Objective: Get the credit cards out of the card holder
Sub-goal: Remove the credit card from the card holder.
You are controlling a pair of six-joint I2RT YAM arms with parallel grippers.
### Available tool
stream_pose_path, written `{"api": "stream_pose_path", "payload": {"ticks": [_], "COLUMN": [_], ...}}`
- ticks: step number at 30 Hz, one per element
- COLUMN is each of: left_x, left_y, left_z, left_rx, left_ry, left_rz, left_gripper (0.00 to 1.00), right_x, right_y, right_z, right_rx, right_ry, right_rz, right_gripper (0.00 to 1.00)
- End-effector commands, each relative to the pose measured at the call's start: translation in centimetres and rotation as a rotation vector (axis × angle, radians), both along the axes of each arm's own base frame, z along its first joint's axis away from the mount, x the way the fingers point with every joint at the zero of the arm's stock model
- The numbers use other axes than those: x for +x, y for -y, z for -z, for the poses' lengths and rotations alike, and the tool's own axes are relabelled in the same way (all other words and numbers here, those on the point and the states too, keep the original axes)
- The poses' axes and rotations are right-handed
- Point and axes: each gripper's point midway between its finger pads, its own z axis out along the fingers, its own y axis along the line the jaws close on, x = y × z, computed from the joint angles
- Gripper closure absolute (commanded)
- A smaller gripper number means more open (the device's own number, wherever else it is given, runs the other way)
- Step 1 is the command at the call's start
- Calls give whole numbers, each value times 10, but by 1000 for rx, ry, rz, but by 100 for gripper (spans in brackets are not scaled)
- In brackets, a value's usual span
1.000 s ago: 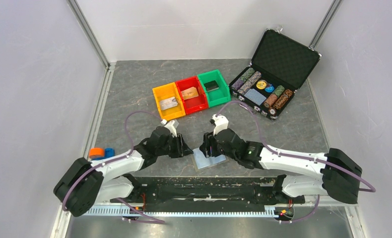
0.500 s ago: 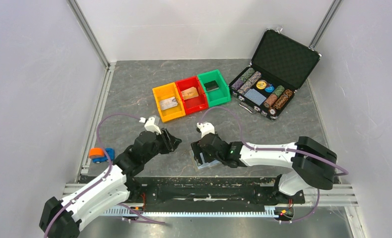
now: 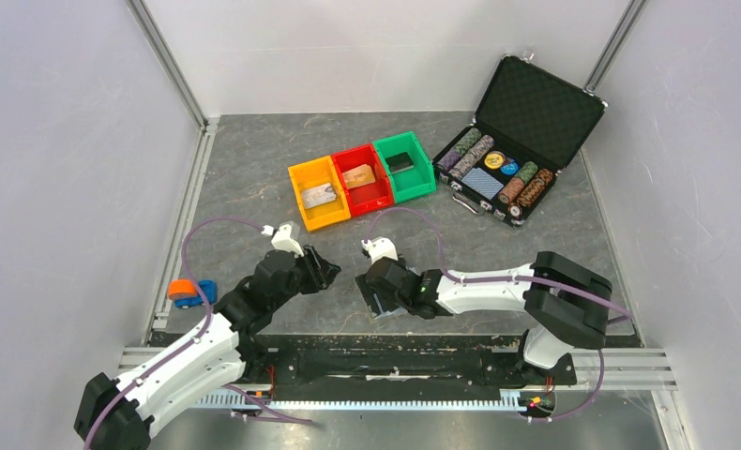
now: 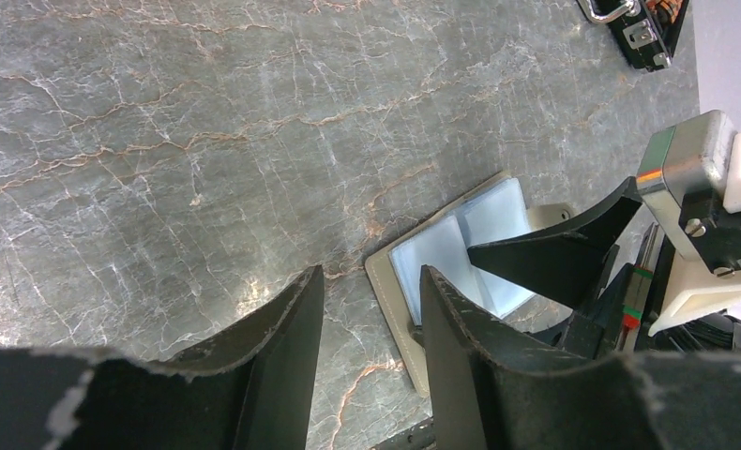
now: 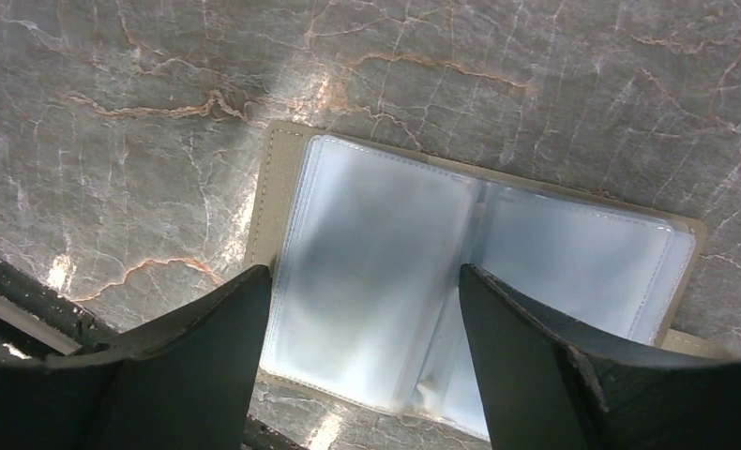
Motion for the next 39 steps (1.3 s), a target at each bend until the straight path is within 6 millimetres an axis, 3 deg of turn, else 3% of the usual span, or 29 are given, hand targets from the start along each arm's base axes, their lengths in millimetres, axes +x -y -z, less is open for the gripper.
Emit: {"api": "stream_pose_path", "payload": {"ticks": [1, 8, 15, 26, 39], "left_x": [3, 2, 0, -11, -3], "left_y": [-1, 6, 16, 60, 88], "left_z": [-1, 3, 6, 24, 24], "left_rx": [-20, -25, -30, -82, -72], "left_ry": [0, -20, -34, -134, -147], "left_rz": [-30, -2, 55, 270, 359], "left_gripper": [50, 50, 51, 61, 69], "right_x": [7, 5, 7, 10, 6], "right_y": [4, 2, 1, 3, 11], "right_z": [0, -2, -9, -27, -28], "right_rx": [-30, 30, 107, 420, 559], "right_ry": [38, 37, 41, -18, -90], "right_rz": [32, 45, 67, 105, 103], "right_gripper": [27, 54, 66, 80, 82]}}
